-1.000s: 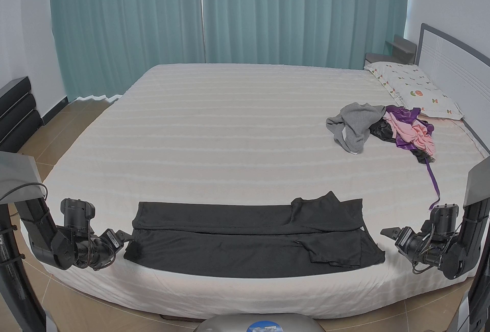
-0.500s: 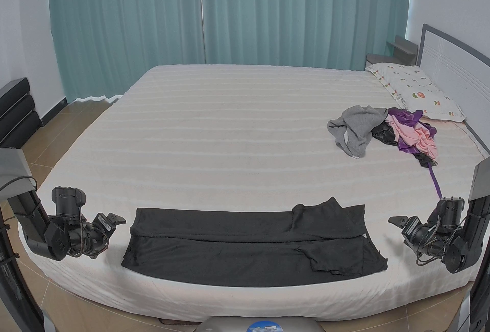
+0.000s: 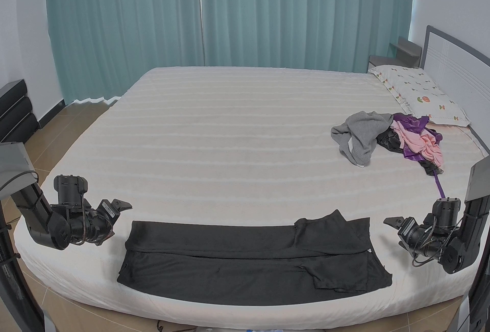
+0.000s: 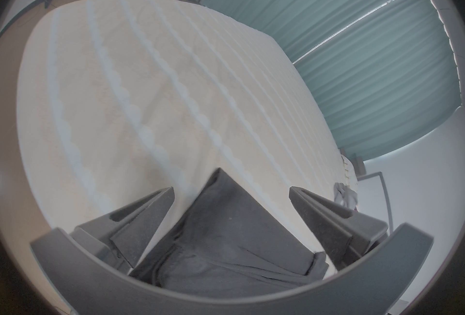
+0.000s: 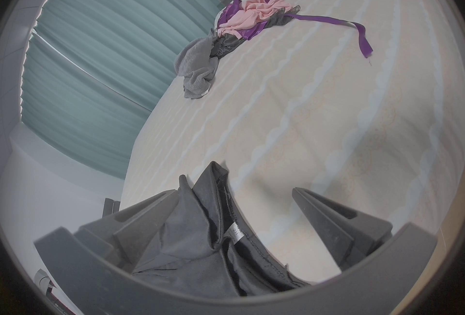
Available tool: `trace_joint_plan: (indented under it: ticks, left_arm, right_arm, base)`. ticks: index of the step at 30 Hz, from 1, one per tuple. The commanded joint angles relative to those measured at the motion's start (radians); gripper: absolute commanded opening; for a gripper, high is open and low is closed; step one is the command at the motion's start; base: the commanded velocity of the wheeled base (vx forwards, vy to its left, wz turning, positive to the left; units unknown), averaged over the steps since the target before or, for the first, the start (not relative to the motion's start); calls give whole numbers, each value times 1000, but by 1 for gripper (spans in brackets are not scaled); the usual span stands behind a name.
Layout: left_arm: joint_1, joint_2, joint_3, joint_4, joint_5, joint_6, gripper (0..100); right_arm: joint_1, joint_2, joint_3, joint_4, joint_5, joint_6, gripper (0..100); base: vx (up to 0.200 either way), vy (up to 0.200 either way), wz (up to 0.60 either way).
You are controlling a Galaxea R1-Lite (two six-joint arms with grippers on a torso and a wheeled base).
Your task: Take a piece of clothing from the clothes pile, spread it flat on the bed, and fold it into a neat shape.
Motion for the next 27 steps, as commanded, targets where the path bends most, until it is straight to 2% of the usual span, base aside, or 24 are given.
trace_joint_plan:
  ticks: [1, 2, 4, 5, 11, 21, 27]
  left_arm:
    - [-5, 50, -119, 55, -100, 9, 100]
    - [-5, 63, -153, 78, -125, 10, 100]
    - [-5, 63, -153, 78, -125, 10, 100]
    - [-5, 108, -228, 125, -165, 26, 100]
    - [-6, 169, -297, 163, -169, 136, 100]
    - [-36, 204, -297, 157, -146, 208, 100]
    - [-36, 215, -304, 156, -111, 216, 100]
  right_arm:
    - [22, 5, 0, 0, -1, 14, 100]
    - [28, 5, 0, 0, -1, 16, 100]
    - [28, 5, 0, 0, -1, 16, 100]
    - [32, 7, 2, 0, -1, 16, 100]
    - [32, 20, 0, -2, -1, 17, 100]
    - [34, 27, -5, -2, -1, 17, 100]
    - [35, 27, -5, -2, -1, 17, 100]
  base:
    - [0, 0, 0]
    - [0, 0, 0]
    - [0, 0, 0]
    - [0, 0, 0]
    - [0, 0, 0]
    - [0, 0, 0]
    - [0, 0, 0]
